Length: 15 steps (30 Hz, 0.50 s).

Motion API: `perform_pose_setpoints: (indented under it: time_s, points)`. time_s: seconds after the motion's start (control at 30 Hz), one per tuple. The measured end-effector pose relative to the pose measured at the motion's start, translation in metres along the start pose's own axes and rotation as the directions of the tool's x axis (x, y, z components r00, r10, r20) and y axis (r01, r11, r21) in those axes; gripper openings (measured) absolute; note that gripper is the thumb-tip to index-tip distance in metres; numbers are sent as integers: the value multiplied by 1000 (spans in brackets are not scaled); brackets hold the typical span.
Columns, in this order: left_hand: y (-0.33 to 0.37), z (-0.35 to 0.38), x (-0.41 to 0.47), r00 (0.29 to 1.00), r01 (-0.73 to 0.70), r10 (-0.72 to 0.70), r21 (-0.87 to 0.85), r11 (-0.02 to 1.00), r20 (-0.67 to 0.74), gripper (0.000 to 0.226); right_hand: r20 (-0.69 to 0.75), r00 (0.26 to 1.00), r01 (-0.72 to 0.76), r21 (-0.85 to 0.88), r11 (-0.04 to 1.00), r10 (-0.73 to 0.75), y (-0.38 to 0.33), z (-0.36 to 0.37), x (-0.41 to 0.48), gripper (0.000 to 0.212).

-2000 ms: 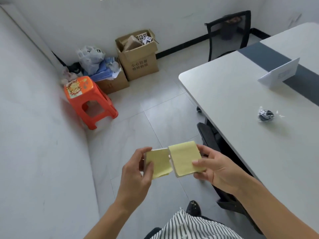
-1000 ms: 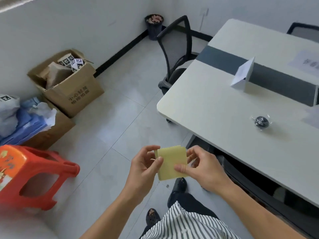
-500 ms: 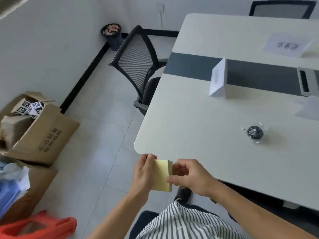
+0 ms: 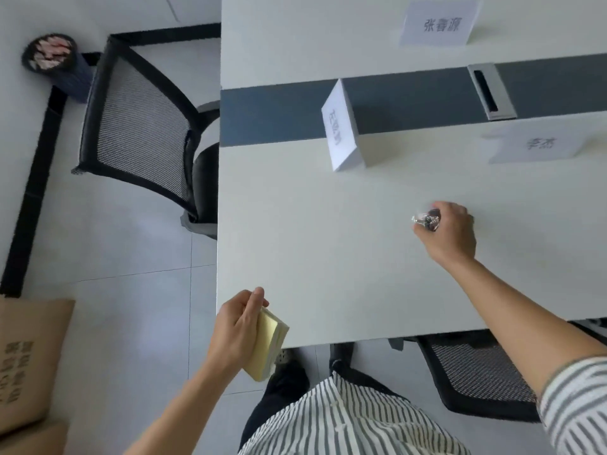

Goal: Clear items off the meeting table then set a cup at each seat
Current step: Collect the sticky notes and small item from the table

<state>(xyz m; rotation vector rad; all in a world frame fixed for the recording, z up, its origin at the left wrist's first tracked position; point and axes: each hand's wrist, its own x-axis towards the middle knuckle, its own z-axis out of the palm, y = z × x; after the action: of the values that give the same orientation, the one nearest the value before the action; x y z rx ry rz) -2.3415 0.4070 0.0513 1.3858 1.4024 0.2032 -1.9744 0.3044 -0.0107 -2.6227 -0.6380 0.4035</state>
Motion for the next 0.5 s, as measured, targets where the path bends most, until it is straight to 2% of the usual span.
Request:
perform_pose_setpoints:
  time_s: [0.1,0.2,0.37,0.5]
  points:
    - [2,-5,10,1000,-6,4,83,997,22,41,25,994,-104,-78,991,106,10,11,27,64]
    - [1,-10,13,1000,11,-12,87,996,3,42,94,983,-143,-120,982,155,14,35,38,59]
    - [-1,-18,9,998,54,-53,28,998,-36,43,53,997,-53,-135,989,61,9,59,37,43]
    - [4,-26,6,997,60,-61,-24,998,-43,45,96,995,-9,-96,995,18,1,56,31,28]
